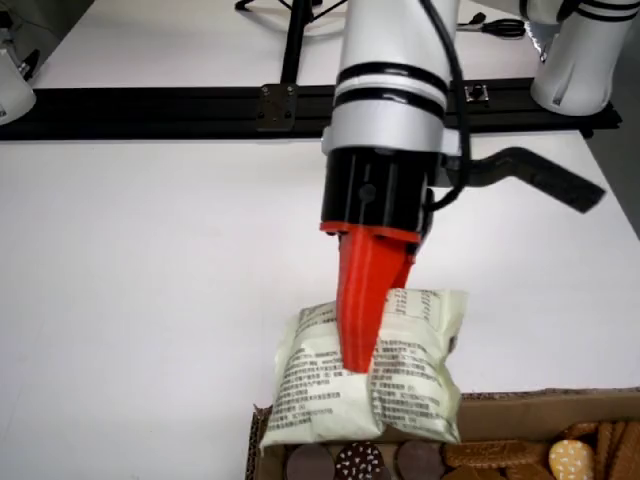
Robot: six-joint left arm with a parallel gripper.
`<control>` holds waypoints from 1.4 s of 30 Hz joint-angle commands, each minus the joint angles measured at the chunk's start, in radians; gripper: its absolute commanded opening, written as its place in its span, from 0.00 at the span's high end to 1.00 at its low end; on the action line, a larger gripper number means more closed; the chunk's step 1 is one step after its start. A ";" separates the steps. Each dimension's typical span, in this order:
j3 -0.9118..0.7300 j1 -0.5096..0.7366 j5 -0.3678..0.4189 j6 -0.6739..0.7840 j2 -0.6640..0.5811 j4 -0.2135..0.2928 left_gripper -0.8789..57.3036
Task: Grasp a snack and put it in the bin.
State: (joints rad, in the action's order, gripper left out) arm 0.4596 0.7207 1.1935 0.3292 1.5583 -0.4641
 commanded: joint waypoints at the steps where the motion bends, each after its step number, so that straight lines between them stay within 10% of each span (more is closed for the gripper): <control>1: -0.003 -0.029 -0.054 0.009 -0.005 0.008 0.80; 15: -0.087 -0.084 -0.175 0.048 -0.019 0.033 0.78; 28: -0.095 -0.112 -0.203 0.025 -0.021 0.082 0.36; 42: -0.081 -0.093 -0.090 0.001 -0.017 0.091 0.65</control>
State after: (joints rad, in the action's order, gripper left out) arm 0.3730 0.6201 1.0783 0.3363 1.5394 -0.3734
